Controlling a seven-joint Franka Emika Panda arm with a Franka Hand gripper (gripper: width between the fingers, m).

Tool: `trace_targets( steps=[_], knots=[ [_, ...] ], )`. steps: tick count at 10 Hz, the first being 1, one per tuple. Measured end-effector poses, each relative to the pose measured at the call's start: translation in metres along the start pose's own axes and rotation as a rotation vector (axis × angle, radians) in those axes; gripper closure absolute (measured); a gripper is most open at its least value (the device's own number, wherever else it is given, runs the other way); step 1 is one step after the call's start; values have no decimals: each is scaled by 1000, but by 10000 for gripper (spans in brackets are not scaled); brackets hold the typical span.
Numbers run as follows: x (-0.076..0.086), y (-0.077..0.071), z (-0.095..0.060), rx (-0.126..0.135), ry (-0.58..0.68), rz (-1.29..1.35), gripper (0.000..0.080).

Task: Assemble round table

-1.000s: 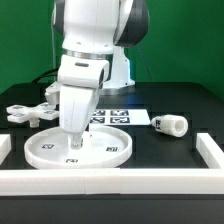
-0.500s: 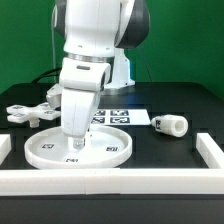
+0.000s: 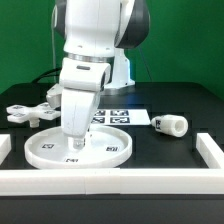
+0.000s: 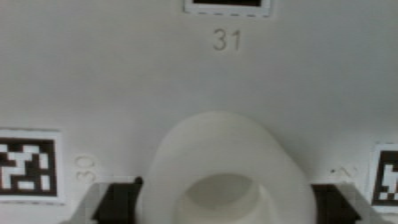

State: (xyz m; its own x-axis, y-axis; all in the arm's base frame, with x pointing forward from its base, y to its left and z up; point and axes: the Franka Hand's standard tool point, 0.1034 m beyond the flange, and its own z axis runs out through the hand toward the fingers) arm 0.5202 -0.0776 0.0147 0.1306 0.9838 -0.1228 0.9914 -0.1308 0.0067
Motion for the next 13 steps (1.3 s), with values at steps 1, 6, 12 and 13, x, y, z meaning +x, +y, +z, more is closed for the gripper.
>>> trace_targets(
  steps=[1, 6, 12, 13],
  knots=[
    [11, 2, -3, -4, 7, -16, 393],
    [68, 14, -8, -6, 45, -84, 390],
    [113, 29, -15, -23, 81, -133, 390],
    [116, 29, -15, -24, 83, -134, 390]
  ],
)
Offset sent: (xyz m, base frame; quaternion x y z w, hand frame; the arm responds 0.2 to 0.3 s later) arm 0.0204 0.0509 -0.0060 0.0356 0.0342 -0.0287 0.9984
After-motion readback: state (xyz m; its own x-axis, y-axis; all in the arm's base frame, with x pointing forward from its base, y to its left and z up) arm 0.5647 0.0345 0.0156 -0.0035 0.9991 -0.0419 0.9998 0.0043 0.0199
